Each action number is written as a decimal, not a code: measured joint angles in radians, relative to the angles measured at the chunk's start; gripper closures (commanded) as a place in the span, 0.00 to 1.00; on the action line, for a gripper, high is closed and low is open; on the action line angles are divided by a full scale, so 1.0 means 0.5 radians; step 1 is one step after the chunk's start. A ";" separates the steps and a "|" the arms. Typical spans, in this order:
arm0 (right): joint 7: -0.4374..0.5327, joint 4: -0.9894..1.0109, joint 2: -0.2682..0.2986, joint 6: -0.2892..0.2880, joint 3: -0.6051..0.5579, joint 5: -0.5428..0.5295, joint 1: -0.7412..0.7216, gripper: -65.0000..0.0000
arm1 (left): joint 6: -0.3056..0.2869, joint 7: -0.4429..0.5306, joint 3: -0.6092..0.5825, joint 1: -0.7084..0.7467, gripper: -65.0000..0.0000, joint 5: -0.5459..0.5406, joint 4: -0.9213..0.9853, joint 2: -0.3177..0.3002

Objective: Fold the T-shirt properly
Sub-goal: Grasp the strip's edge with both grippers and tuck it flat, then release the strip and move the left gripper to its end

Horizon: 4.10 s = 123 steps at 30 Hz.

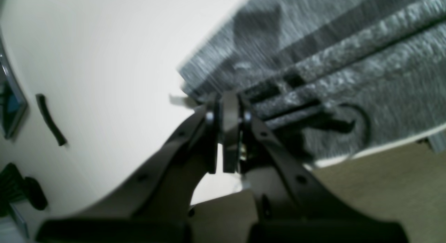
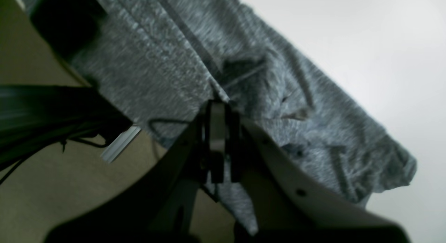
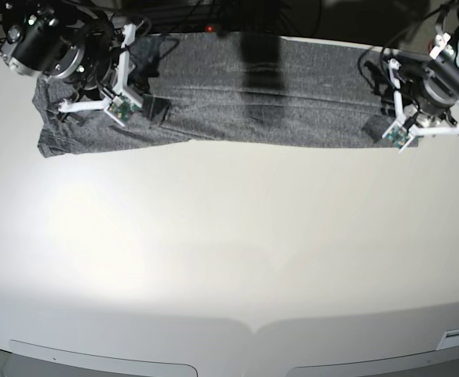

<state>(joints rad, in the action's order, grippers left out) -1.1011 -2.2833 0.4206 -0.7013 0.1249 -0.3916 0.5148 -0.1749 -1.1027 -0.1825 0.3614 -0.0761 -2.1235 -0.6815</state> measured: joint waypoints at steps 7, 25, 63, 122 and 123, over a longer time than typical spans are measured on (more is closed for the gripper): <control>0.002 0.000 0.001 0.000 0.000 0.007 0.018 1.00 | 0.037 0.089 0.000 0.037 1.00 0.036 0.000 0.000; 0.061 0.000 -0.014 0.110 0.009 -0.182 0.018 1.00 | 0.046 0.314 0.005 0.047 1.00 0.070 0.002 0.214; 0.323 0.732 -0.287 0.332 -0.329 0.014 -0.376 1.00 | 0.047 0.625 0.011 -0.019 1.00 0.211 0.493 0.399; 0.789 2.073 -0.317 0.547 -0.214 0.249 -1.263 0.65 | 0.060 1.099 0.028 -0.566 0.82 0.053 1.408 0.726; 0.788 2.110 -0.322 0.547 -0.214 0.252 -1.315 0.65 | 0.060 1.080 0.028 -0.594 0.82 0.052 1.421 0.726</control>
<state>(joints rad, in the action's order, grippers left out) -0.7071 -1.2282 0.2596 -0.4278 0.0181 -0.2657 -0.1429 -0.1452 -0.5625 -0.1684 0.0647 -0.0502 -1.4128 -0.3183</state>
